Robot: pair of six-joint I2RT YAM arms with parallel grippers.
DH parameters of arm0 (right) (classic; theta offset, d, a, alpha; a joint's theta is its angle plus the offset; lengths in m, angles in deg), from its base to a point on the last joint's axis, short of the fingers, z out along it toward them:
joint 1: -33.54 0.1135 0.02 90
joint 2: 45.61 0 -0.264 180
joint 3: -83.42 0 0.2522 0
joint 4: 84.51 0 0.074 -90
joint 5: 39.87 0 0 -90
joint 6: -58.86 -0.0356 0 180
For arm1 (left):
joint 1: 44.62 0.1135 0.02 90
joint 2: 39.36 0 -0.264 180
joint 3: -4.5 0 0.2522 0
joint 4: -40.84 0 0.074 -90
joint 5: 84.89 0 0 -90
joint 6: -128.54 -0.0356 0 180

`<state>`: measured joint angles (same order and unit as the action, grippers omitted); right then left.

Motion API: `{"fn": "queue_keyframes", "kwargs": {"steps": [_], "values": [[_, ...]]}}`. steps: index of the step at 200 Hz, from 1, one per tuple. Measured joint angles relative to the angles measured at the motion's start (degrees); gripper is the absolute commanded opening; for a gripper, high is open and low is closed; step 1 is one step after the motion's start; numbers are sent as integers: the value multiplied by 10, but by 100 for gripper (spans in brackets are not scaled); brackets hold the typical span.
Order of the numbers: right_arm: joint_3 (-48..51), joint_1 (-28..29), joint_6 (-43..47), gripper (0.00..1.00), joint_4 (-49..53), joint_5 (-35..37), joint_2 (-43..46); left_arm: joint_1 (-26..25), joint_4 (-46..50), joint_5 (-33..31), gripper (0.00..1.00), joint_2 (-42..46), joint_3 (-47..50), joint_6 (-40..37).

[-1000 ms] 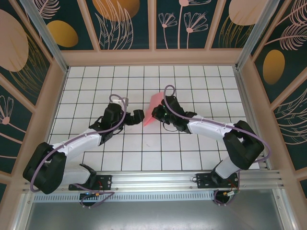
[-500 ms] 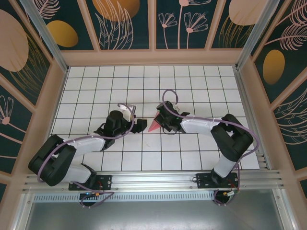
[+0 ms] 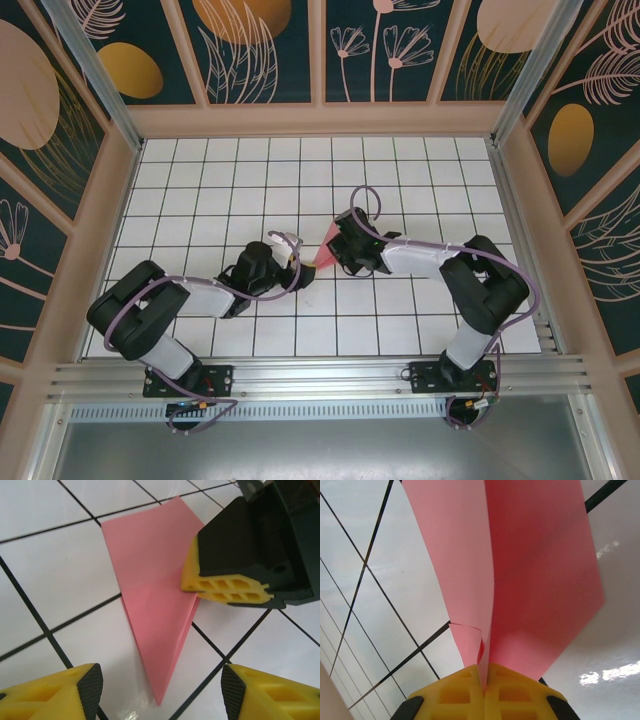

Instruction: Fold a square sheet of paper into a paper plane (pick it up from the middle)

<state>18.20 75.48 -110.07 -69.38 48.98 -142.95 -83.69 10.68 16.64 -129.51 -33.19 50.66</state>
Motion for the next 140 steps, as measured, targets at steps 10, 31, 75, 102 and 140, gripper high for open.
{"fn": "queue_keyframes", "kwargs": {"steps": [10, 31, 75, 102, 140], "values": [[0, 0, -3, 0, -1, -6, 0, 0, -16, 0, 65, -6, 0, -7], [0, 0, -8, 0, -5, -17, 0, -3, -50, 3, 65, -29, 0, -29], [0, -2, -9, 0, -12, -23, 0, -20, -68, 0, 58, -83, -4, -73], [0, -4, -9, 0, -12, -26, -1, -20, -68, -6, 53, -91, -10, -95], [0, -4, -9, 0, -13, -40, -15, -20, -68, -3, 43, -117, -47, -122]]}}
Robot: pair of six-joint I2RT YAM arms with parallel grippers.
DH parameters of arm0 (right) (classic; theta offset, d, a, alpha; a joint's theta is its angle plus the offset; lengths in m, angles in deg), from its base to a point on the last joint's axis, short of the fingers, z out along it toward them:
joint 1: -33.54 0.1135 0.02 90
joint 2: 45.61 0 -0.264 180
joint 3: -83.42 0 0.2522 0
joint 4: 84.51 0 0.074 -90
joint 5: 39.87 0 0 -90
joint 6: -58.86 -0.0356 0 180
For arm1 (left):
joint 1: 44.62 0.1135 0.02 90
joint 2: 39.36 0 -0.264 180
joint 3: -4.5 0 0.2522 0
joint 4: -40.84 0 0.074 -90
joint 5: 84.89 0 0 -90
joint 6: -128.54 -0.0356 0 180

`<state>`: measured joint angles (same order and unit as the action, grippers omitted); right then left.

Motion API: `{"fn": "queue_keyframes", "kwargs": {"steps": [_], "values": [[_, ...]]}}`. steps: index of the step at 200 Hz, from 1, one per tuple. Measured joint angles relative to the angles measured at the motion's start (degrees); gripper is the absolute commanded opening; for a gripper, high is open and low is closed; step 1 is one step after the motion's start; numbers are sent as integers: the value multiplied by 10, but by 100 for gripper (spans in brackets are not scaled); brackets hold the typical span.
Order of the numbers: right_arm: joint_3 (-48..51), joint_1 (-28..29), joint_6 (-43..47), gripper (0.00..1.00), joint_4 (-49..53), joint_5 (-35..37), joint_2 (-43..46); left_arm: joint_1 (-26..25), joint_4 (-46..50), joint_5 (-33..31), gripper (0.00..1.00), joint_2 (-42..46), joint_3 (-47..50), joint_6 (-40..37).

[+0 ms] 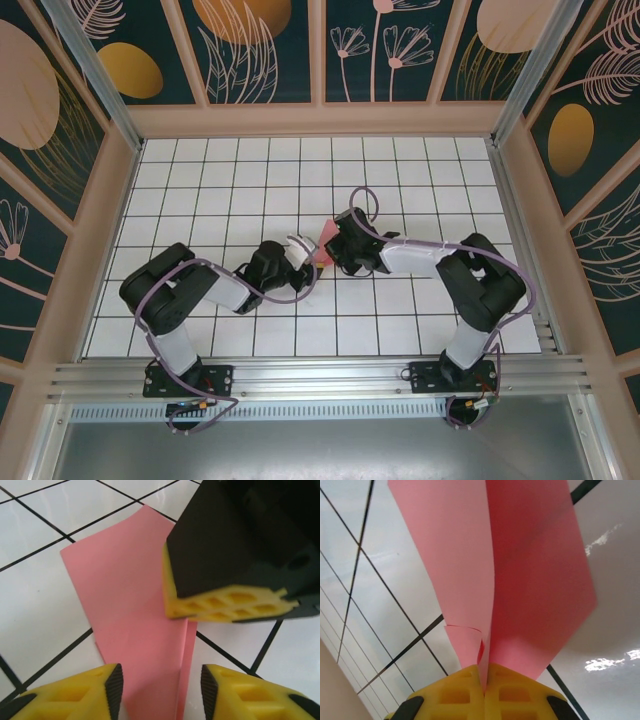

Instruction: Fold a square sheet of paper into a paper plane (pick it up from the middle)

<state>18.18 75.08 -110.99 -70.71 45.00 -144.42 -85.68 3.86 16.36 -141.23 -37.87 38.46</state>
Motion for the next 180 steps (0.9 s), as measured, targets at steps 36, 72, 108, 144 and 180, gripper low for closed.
{"fn": "queue_keyframes", "kwargs": {"steps": [36, 72, 108, 144, 180], "values": [[0, -4, 0, 0, 0, -12, -8, 0, 0, 3, 39, -12, -11, -16], [-5, -10, 0, 0, -2, -27, -8, 0, 2, 5, 41, -21, -15, -24], [-7, -11, 0, 0, -7, -39, -8, 0, 3, 12, 38, -25, -15, -27], [-10, -11, 0, 0, -7, -46, -8, 0, 4, 10, 28, -34, -19, -29], [-10, -14, 0, 2, -7, -52, -9, 0, 3, 5, 17, -35, -19, -28]]}}
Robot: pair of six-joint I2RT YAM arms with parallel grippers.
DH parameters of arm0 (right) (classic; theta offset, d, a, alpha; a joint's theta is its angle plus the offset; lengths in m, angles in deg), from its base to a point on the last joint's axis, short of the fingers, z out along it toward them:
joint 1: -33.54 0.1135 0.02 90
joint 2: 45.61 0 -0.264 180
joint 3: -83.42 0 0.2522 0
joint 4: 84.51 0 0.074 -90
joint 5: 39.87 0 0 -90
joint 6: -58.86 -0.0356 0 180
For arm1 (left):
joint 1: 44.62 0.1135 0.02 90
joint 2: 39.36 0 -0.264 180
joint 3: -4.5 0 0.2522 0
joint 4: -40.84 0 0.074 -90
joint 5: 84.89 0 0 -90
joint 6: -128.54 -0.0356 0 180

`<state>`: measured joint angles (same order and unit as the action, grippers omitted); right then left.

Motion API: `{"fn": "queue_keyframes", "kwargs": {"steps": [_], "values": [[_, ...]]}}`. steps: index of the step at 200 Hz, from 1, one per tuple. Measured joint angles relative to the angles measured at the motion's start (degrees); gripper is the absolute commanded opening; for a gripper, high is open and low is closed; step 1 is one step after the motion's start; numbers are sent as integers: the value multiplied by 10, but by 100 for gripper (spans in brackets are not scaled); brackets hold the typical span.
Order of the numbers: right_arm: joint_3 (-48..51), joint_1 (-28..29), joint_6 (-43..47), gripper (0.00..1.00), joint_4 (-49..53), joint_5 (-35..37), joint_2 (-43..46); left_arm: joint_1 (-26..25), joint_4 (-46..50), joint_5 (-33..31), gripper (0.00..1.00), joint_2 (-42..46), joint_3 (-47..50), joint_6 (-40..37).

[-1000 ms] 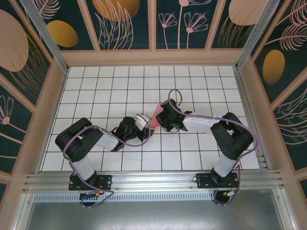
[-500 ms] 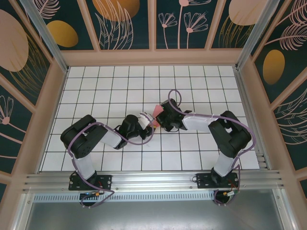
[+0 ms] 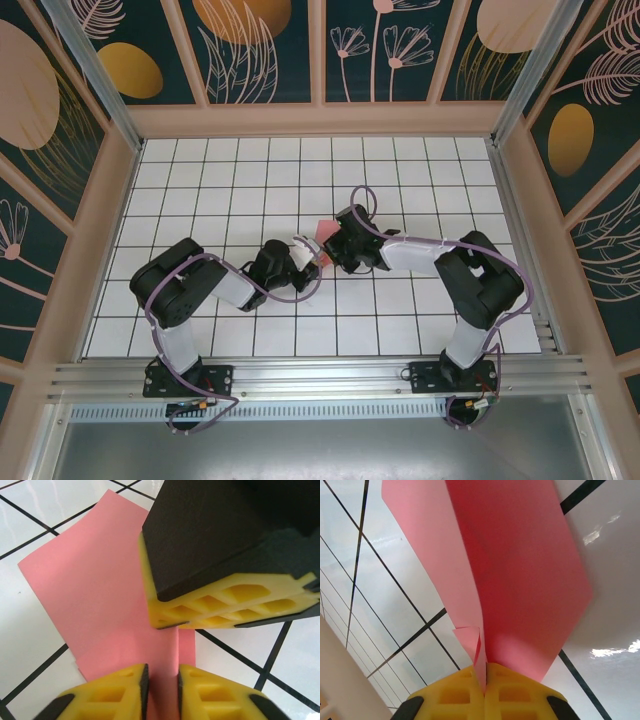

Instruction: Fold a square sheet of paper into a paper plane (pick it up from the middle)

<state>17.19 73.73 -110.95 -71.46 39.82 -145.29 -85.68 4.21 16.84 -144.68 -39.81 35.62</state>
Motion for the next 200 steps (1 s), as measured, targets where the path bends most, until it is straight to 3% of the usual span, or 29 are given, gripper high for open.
{"fn": "queue_keyframes", "kwargs": {"steps": [47, 73, 106, 153, 200], "values": [[-7, -17, 35, 41, 0, -8, -4, -2, -4, -3, 12, 0, 0, 8], [-6, -36, 94, 50, -4, -10, 9, -2, -9, -2, 11, 0, 5, 32], [18, -50, 172, 48, -31, -18, 52, -2, -15, -2, 11, 2, 18, 78], [75, -54, 222, 29, -65, -21, 88, -2, -24, -2, 12, 17, 23, 151], [76, -56, 228, 18, -81, -36, 66, -2, -30, -2, 12, 19, 23, 196]]}}
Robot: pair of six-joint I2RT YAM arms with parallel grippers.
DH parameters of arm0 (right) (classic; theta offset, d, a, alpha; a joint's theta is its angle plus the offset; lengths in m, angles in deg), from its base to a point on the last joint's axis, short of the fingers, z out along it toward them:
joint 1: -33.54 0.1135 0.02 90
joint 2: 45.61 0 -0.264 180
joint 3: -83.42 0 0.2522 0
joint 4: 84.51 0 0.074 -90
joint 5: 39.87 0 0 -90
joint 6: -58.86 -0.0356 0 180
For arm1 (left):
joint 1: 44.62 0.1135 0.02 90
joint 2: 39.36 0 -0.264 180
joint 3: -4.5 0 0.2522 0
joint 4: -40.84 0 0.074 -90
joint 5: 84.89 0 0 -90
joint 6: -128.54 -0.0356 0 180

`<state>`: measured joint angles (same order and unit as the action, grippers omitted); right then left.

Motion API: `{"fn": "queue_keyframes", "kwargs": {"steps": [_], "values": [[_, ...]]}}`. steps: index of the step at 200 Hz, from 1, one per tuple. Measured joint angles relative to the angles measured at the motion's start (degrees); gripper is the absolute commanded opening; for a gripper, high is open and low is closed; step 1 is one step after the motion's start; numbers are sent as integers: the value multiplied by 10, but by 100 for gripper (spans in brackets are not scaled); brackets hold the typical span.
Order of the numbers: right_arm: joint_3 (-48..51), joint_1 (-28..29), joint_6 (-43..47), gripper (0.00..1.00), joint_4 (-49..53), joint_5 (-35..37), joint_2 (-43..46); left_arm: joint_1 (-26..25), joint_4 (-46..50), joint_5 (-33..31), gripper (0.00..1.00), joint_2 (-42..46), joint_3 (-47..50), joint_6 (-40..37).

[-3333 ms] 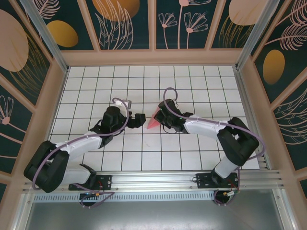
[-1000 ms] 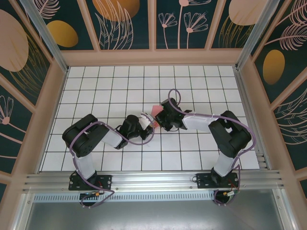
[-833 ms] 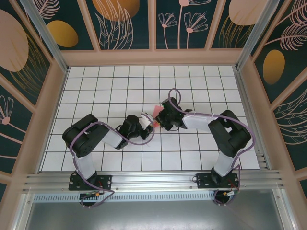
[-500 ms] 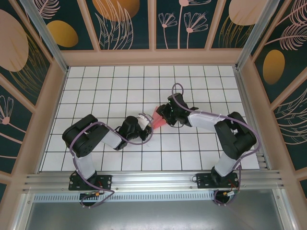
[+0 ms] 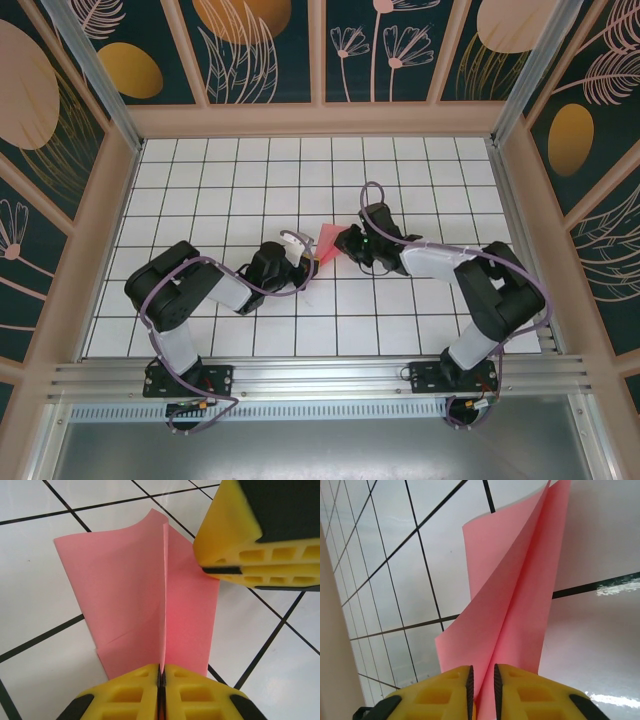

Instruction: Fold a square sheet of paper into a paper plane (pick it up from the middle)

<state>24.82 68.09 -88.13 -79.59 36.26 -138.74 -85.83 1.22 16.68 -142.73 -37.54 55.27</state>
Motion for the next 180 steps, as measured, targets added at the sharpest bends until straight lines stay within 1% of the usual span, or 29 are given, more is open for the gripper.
{"fn": "queue_keyframes", "kwargs": {"steps": [21, 45, 57, 100, 136, 180], "values": [[-9, 0, 3, 15, 0, -4, -17, 0, 0, 0, 12, 0, 0, 6], [-20, -1, 5, 15, 0, -8, -29, 0, 0, 0, 13, 0, 0, 11], [-20, -1, 7, 16, -1, -11, -32, 0, 0, 0, 14, 0, 0, 12], [-20, -2, 11, 25, -28, -28, -46, 0, 0, 4, 16, 0, 0, 21], [-20, -5, 11, 26, -50, -42, -61, 0, 4, 12, 19, -2, -2, 31], [-20, -5, 12, 30, -59, -47, -77, 4, 28, 26, 25, -7, -19, 50]]}}
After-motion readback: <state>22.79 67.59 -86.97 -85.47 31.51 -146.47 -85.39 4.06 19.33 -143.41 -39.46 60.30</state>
